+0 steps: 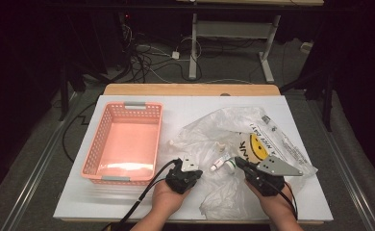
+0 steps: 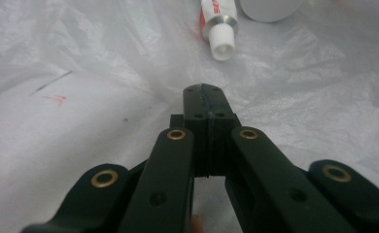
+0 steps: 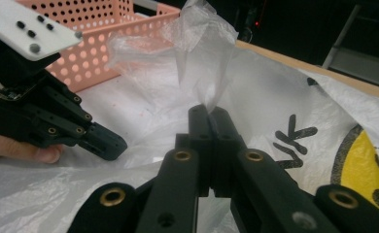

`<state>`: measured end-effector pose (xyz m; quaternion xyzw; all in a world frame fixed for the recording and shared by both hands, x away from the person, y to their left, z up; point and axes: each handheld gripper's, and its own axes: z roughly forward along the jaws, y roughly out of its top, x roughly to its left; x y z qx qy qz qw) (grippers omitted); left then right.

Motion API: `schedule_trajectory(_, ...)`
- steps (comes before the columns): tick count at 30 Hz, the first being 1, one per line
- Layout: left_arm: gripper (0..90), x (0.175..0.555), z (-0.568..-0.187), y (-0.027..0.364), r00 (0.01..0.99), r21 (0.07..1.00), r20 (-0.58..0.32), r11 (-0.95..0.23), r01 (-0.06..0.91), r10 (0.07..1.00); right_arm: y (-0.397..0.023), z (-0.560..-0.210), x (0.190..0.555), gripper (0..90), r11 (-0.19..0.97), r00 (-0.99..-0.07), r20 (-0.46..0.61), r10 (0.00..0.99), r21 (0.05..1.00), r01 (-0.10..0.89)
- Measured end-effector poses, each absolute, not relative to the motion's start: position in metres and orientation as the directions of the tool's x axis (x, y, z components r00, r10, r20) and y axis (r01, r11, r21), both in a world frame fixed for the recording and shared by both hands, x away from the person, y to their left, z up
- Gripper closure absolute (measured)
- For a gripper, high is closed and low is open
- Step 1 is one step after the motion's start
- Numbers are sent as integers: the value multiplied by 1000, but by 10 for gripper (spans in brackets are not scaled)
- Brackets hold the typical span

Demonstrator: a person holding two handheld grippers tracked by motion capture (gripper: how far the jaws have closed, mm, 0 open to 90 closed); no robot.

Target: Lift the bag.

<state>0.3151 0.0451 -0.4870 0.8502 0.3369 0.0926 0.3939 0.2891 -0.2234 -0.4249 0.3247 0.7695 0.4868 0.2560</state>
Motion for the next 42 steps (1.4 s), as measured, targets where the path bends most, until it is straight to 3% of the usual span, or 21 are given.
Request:
schedule_trajectory(7,886,311,-466,53,730,844,-86,-340,415,678,-230,-416,290,900,276,-638,-81,765,938,212)
schedule_trajectory(15,886,316,-434,54,725,907,-52,-272,323,687,-225,-402,301,900,253,-623,-98,776,953,166)
schedule_trajectory(42,886,347,-293,19,748,990,122,-137,-41,652,-234,-319,345,900,77,-514,-78,854,997,-24)
